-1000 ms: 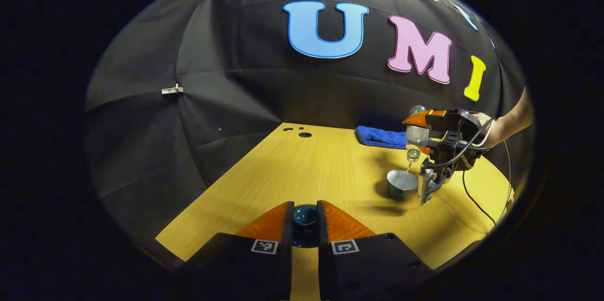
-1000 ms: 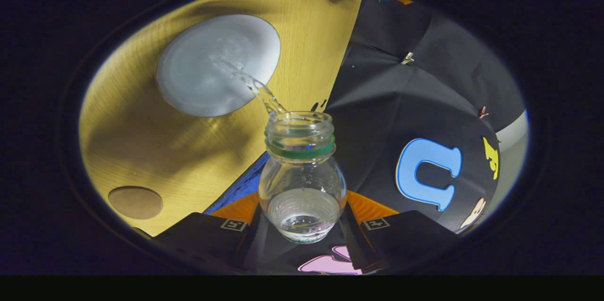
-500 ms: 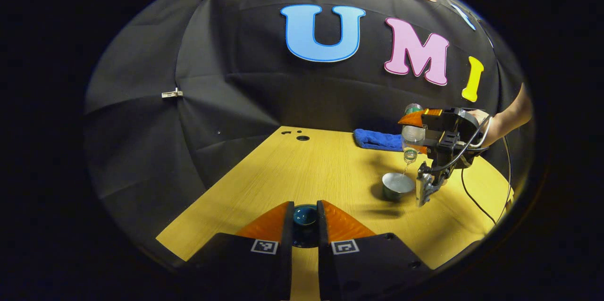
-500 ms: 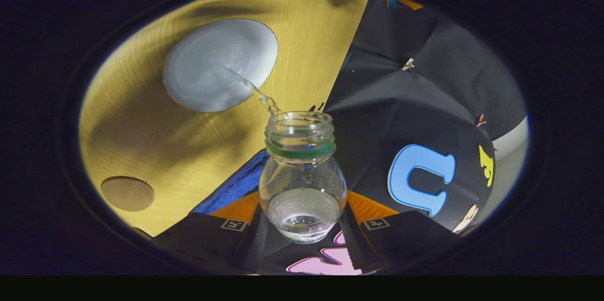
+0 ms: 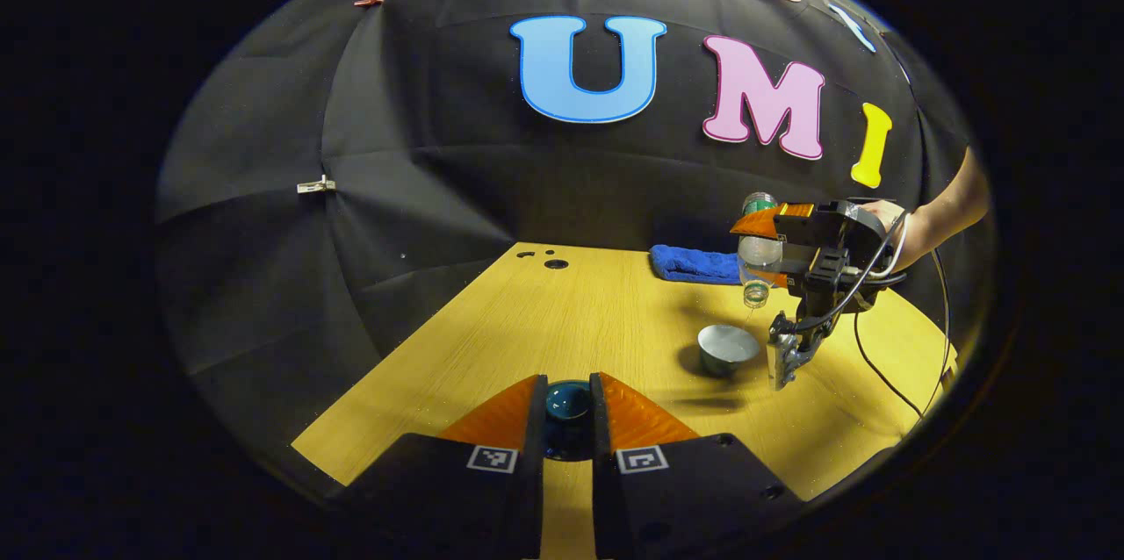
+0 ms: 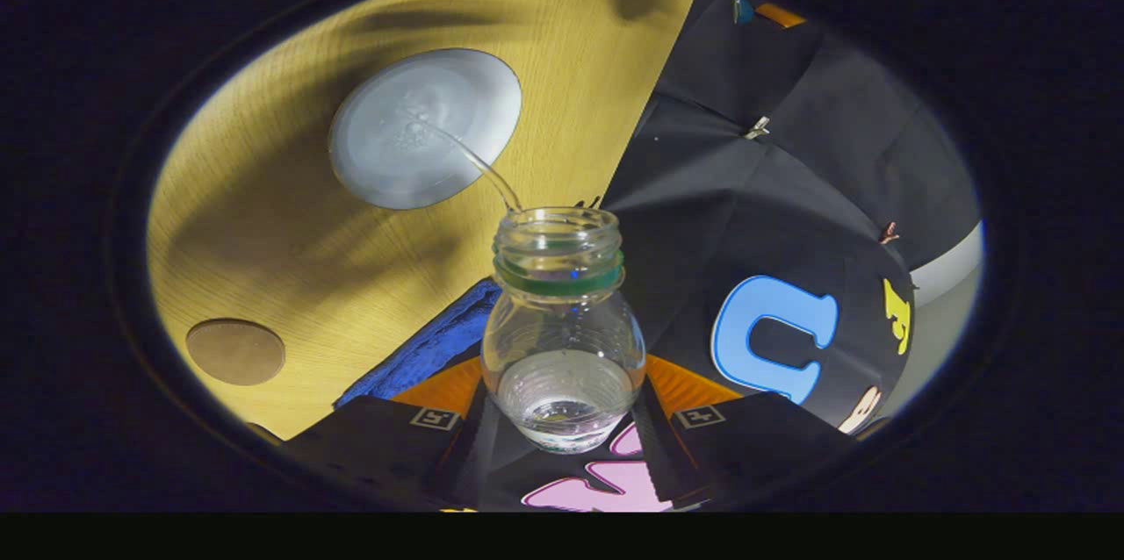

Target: Open the teacup lid with one hand, grasp the water bottle and pour water into the teacup with the other hand; after pouring, place the water bottle on the coaster and then close the teacup lid.

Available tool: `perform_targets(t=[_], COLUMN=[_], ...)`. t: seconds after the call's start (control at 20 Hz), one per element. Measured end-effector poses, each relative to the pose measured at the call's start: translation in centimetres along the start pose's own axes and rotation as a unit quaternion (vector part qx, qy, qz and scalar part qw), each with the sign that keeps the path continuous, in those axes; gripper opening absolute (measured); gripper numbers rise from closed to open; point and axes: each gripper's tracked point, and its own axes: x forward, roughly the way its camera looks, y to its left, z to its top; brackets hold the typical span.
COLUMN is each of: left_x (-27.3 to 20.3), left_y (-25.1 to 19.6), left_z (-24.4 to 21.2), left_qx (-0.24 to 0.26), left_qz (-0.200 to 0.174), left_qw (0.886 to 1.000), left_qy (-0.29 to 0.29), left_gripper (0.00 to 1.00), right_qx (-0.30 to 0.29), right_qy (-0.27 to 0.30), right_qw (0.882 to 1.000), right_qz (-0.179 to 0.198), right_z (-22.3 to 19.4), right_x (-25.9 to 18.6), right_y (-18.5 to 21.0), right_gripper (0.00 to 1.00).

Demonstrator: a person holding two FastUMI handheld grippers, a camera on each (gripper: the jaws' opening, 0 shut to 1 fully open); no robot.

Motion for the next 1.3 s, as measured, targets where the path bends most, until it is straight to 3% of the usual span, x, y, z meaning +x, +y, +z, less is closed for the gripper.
perform_targets(t=[0.2,0.25,0.4,0.55,0.65,0.75,0.85,0.95,1.1,1.15,1.3], left_x=[-0.1,-0.1,0.0,0.1,0.2,0.3,0.5,0.8,1.2,1.5,1.9], left_y=[-0.7,-0.8,-1.4,-2.1,-2.7,-3.4,-4.4,-5.4,-7.3,-8.1,-10.1], left_z=[0.3,0.6,1.3,2.3,3.0,3.6,4.6,5.2,6.2,6.4,7.2], left_qx=[-0.003,-0.005,-0.013,-0.013,-0.010,-0.009,-0.010,-0.007,-0.005,-0.008,-0.011], left_qz=[0.000,0.000,0.001,0.000,-0.003,-0.006,-0.011,-0.018,-0.032,-0.037,-0.049], left_qw=[1.000,1.000,1.000,1.000,1.000,1.000,1.000,0.999,0.999,0.999,0.998], left_qy=[-0.004,-0.005,-0.010,-0.017,-0.021,-0.023,-0.026,-0.028,-0.030,-0.030,-0.031], left_gripper=[0.23,0.27,0.27,0.27,0.30,0.27,0.27,0.27,0.27,0.31,0.27], right_qx=[0.025,0.036,0.103,0.199,0.269,0.366,0.485,0.570,0.651,0.680,0.741], right_qy=[0.007,0.012,0.032,0.060,0.078,0.101,0.132,0.151,0.160,0.159,0.150], right_qw=[1.000,0.999,0.994,0.977,0.959,0.922,0.858,0.799,0.735,0.708,0.648], right_qz=[0.008,0.009,0.027,0.044,0.053,0.080,0.111,0.114,0.097,0.100,0.096], right_z=[-0.3,-0.6,-1.6,-3.0,-3.5,-4.1,-5.2,-6.6,-9.3,-9.7,-10.3], right_x=[-0.4,-0.4,-0.9,-1.9,-2.8,-3.1,-4.0,-4.6,-6.1,-6.3,-6.2], right_y=[-0.3,-0.6,-0.6,-1.3,-2.0,-2.1,-1.6,-1.6,-2.1,-1.3,0.7], right_gripper=[0.73,0.74,0.73,0.73,0.73,0.73,0.73,0.74,0.74,0.74,0.74])
